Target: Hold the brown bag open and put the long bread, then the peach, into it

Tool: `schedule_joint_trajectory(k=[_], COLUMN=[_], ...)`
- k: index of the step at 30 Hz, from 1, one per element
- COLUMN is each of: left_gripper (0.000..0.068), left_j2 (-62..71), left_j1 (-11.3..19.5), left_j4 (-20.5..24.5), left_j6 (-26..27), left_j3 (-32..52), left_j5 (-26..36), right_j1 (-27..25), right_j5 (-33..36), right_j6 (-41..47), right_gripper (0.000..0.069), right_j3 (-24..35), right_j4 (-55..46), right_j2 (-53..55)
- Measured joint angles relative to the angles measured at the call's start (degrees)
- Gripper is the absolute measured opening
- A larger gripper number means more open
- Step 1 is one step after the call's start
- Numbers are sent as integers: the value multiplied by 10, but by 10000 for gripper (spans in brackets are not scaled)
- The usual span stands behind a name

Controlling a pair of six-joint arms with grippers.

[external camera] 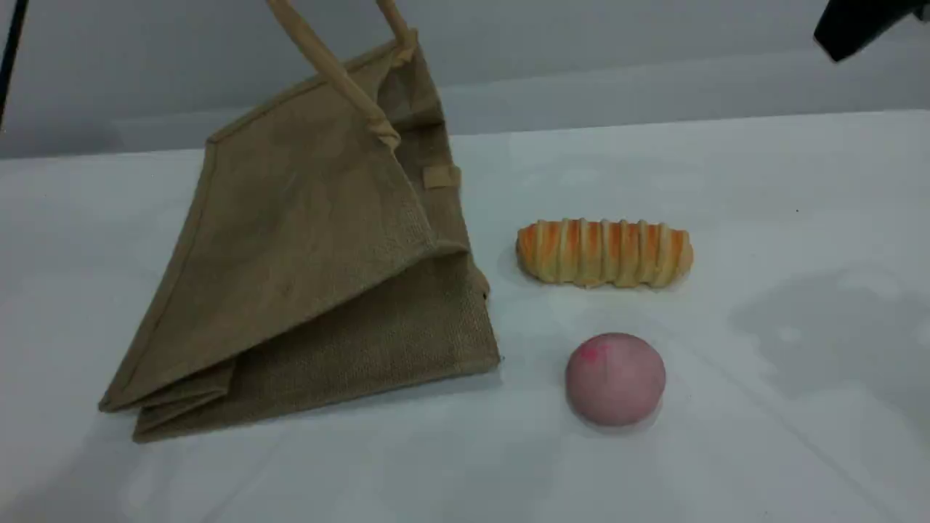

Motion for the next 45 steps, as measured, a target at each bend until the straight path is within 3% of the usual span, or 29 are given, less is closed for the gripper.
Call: schedule_joint_trajectory(k=[9, 22, 34, 45], left_gripper=[92, 92, 92, 92], left_j2=[-37, -39, -40, -40], left_j1=[0, 0, 0, 0], left_j4=[-88, -91, -137, -149], left_j6=[107, 227, 245, 251], left_j3=[0, 0, 1, 1], left_j5=[0, -2, -2, -3], right_j1=[5, 88, 100, 139], right_j5=[-16, -86, -153, -292], right_j6=[-142, -306, -319, -323], right_gripper=[573, 573, 573, 573], right_j3=[0, 0, 0, 0], right_j4=[5, 5, 17, 22], right_j2=[63, 142, 214, 263])
